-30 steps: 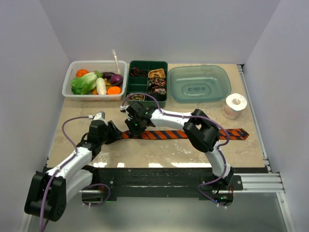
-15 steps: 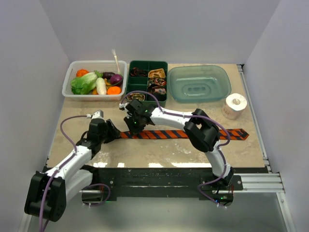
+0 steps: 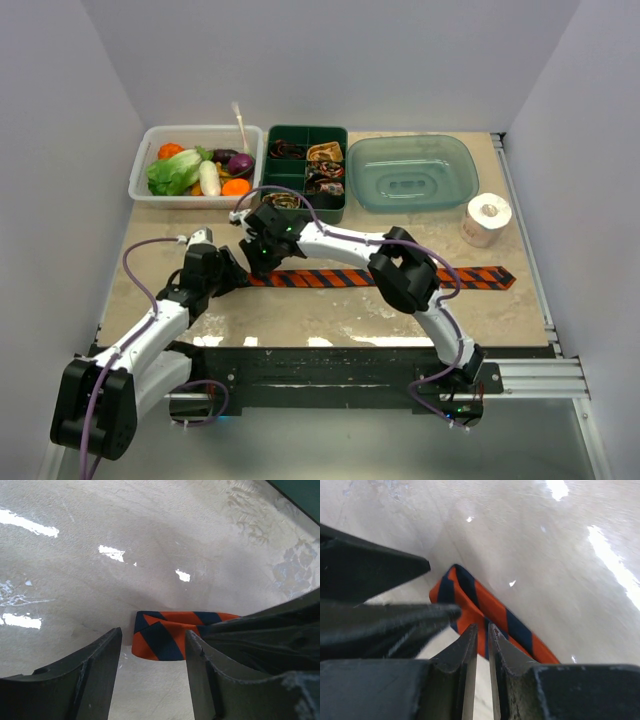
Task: Roll the ties
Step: Flatten out the tie at the center of the board.
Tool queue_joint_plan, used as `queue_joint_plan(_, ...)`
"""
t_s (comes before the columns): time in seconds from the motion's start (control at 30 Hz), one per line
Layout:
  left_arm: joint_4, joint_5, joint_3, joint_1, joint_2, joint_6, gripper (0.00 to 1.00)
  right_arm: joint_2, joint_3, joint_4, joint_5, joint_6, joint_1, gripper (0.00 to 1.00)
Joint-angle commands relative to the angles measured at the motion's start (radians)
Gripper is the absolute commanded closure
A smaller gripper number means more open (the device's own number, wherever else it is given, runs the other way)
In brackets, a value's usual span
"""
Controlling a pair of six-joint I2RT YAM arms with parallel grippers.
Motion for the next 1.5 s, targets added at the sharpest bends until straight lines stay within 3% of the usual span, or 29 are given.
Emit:
queue_joint_plan(0.0, -0.002, -0.025, 0.042, 0.007, -0.015, 0.009, 0.41, 0.076, 0.058, -0.02, -0.005, -0.001, 0.022, 0.81)
queue_joint_plan(0.47, 0.089, 0.006, 0.008, 0.007, 0.049, 0.004, 0.45, 0.095, 0.006, -0.083, 0.069, -0.024, 0.009, 0.81)
queue_joint_plan(0.8, 0.198, 0.044, -0.026, 0.008, 0.094, 0.004, 0.52, 0.073, -0.018, -0.077, -0.021, -0.06, -0.027, 0.8)
queue_joint_plan(0.93, 0.189, 0.035, -0.021, 0.008, 0.088, 0.008, 0.52, -0.033, -0.083, 0.0, -0.035, -0.067, -0.028, 0.77)
queue_joint_plan(0.97, 0.181, 0.031, -0.012, 0.008, 0.082, 0.011, 0.52, -0.055, -0.096, 0.018, -0.034, -0.084, -0.028, 0.74)
queue_joint_plan(1.03, 0.158, 0.02, -0.001, 0.008, 0.075, 0.018, 0.52, -0.104, -0.138, 0.061, -0.003, -0.098, -0.028, 0.54)
queue_joint_plan(1.1, 0.117, 0.006, 0.019, 0.008, 0.06, 0.032, 0.51, -0.163, -0.179, 0.101, 0.017, -0.127, -0.028, 0.44)
queue_joint_plan(1.13, 0.107, 0.001, 0.029, 0.01, 0.056, 0.037, 0.51, -0.173, -0.189, 0.107, 0.029, -0.139, -0.028, 0.34)
queue_joint_plan(1.37, 0.084, 0.015, 0.06, 0.024, 0.06, 0.064, 0.5, -0.181, -0.224, 0.095, 0.11, -0.247, -0.025, 0.06)
queue_joint_plan(1.47, 0.084, 0.026, 0.062, 0.03, 0.071, 0.072, 0.49, -0.161, -0.236, 0.083, 0.129, -0.28, -0.025, 0.03)
